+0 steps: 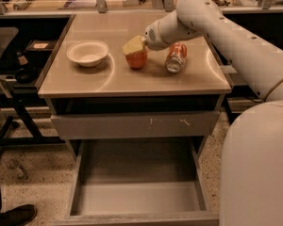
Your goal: Pick apple from middle drawer and place on counter
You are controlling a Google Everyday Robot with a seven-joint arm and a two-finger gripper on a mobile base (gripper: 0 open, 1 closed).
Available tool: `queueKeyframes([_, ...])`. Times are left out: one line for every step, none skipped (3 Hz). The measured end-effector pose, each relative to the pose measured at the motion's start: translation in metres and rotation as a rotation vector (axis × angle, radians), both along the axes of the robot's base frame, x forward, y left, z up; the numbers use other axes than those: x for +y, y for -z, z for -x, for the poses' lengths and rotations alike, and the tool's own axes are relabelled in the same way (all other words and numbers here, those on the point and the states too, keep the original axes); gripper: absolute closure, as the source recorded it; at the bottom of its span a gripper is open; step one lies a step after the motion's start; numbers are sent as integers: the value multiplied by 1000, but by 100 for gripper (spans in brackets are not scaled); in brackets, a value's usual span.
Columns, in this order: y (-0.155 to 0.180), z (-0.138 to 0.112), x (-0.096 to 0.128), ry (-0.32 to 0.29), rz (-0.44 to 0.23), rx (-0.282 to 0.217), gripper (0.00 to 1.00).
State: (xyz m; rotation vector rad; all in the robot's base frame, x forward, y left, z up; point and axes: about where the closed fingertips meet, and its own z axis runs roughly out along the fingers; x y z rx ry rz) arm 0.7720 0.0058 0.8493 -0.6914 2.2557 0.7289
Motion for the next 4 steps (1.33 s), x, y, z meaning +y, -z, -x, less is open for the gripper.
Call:
queueKeyframes([0, 0, 0, 0, 0, 0, 35])
queueKeyframes([0, 0, 0, 0, 0, 0, 12])
queueKeyframes([0, 0, 0, 0, 0, 0, 0])
queueKeyframes([0, 0, 0, 0, 0, 0, 0])
